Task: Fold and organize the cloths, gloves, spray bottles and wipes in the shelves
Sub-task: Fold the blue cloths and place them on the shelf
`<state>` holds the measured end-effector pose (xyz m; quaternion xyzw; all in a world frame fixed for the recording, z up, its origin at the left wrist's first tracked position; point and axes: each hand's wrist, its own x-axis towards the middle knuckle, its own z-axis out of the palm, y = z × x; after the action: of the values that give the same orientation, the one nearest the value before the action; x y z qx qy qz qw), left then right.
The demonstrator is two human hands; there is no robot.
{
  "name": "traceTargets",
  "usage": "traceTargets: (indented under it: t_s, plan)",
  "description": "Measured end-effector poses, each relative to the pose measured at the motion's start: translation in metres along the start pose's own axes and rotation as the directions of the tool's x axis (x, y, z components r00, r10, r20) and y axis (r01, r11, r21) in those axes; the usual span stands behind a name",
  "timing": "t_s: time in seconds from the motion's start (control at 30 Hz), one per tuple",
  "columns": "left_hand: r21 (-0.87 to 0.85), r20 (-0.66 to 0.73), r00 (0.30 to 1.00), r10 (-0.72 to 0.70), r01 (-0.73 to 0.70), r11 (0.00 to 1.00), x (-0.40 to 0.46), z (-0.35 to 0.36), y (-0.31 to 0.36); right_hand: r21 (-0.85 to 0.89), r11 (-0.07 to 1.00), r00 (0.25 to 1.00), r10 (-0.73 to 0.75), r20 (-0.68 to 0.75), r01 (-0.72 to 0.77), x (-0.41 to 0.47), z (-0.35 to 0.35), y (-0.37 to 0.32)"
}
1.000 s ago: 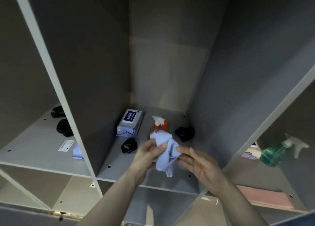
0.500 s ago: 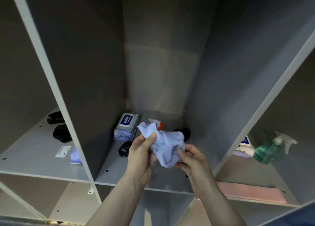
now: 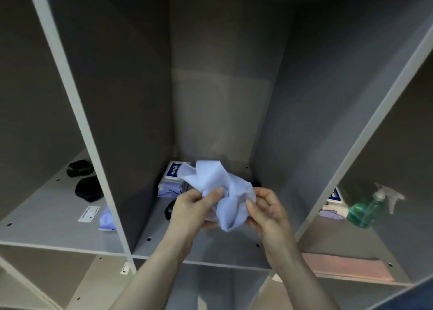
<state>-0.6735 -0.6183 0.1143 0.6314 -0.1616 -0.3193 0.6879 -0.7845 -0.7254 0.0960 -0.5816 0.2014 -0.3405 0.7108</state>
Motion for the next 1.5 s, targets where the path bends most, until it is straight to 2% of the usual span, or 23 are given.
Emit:
traceTargets:
  t_s: [0.07,0.1,0.13,0.17,0.2,0.23,0.27,0.33,0.4,0.5,0.6,0.7,0.83,0.97,1.07,1.13,1.2,1.27,1.33,1.37,1.43,1.5]
  plan:
    - [0.033,-0.111,0.989,0.094,-0.091,0.995,0.0,-0.001,-0.002,-0.198,0.963,0.973,-0.205,-0.109,0.181,-0.007,0.003,0.001]
    - [0.066,-0.147,0.982,0.12,-0.111,0.992,-0.001,-0.001,-0.003,-0.321,0.903,0.926,-0.346,-0.148,0.286,-0.011,0.004,0.0]
    - [0.102,-0.17,0.976,0.135,-0.119,0.988,-0.002,0.0,-0.004,-0.447,0.804,0.866,-0.486,-0.116,0.392,-0.016,0.008,-0.004]
    - [0.131,-0.178,0.974,0.14,-0.118,0.984,-0.003,0.002,-0.005,-0.559,0.679,0.809,-0.588,-0.025,0.476,-0.02,0.013,-0.005]
    - [0.147,-0.176,0.975,0.138,-0.112,0.983,-0.004,0.003,-0.006,-0.636,0.569,0.776,-0.626,0.074,0.521,-0.023,0.018,-0.004]
    - [0.132,-0.163,0.978,0.13,-0.109,0.985,-0.004,0.005,-0.006,-0.689,0.51,0.781,-0.611,0.13,0.515,-0.024,0.022,-0.001]
    - [0.092,-0.151,0.983,0.108,-0.095,0.991,-0.004,0.006,-0.006,-0.728,0.504,0.814,-0.567,0.126,0.464,-0.022,0.023,0.002]
    - [0.022,-0.099,0.993,0.057,-0.055,0.998,-0.004,0.003,-0.003,-0.752,0.581,0.906,-0.421,0.048,0.311,-0.016,0.022,0.005]
    - [-0.004,-0.006,1.0,0.018,-0.018,1.0,-0.003,-0.005,0.0,-0.688,0.699,0.97,-0.242,0.028,0.195,-0.011,0.015,0.007]
    - [-0.059,0.135,0.99,-0.03,0.039,0.998,0.0,-0.018,0.0,-0.549,0.819,0.986,-0.14,0.086,0.164,-0.007,0.01,0.005]
    - [-0.15,0.198,0.975,-0.098,0.129,0.98,0.004,-0.02,-0.003,-0.411,0.901,0.988,-0.098,0.122,0.14,-0.007,0.012,0.004]
    - [-0.299,0.197,0.966,-0.165,0.22,0.929,0.008,-0.018,-0.013,-0.395,0.906,0.987,-0.129,0.092,0.155,-0.009,0.011,0.003]
    - [-0.56,0.16,0.951,-0.264,0.308,0.769,0.015,-0.01,-0.015,-0.308,0.939,0.986,-0.164,-0.006,0.154,-0.012,0.017,0.002]
    - [-0.547,0.053,0.948,-0.314,0.291,0.785,0.024,-0.006,-0.017,-0.224,0.96,0.977,-0.194,-0.093,0.169,-0.016,0.021,0.006]
    - [-0.569,0.081,0.944,-0.321,0.309,0.763,0.024,-0.002,-0.018,-0.133,0.982,0.971,-0.154,-0.182,0.131,-0.015,0.021,0.009]
    - [-0.58,0.078,0.947,-0.311,0.297,0.759,0.027,0.0,-0.018,0.004,0.996,0.971,-0.087,-0.223,0.09,-0.012,0.02,0.01]
    - [-0.59,0.106,0.953,-0.285,0.291,0.753,0.029,0.002,-0.019,0.28,0.96,0.985,0.036,-0.17,0.013,-0.009,0.017,0.012]
    - [-0.581,0.213,0.951,-0.225,0.308,0.753,0.026,0.009,-0.017,0.418,0.907,0.991,0.101,-0.082,-0.058,-0.006,0.011,0.012]
    - [-0.561,0.173,0.964,-0.202,0.265,0.785,0.027,0.015,-0.018,0.311,0.948,0.994,0.092,-0.06,-0.069,-0.003,0.012,0.01]
    - [-0.53,0.101,0.971,-0.216,0.236,0.814,0.03,0.017,-0.02,0.147,0.989,0.997,0.045,-0.069,-0.034,-0.004,0.013,0.008]
    - [-0.4,-0.016,0.977,-0.213,0.189,0.897,0.037,0.016,-0.02,-0.124,0.99,0.997,-0.073,-0.031,0.069,-0.006,0.016,0.005]
    - [-0.231,-0.066,0.988,-0.141,0.123,0.965,0.036,0.013,-0.015,-0.233,0.964,0.992,-0.125,0.035,0.13,-0.011,0.017,0.0]
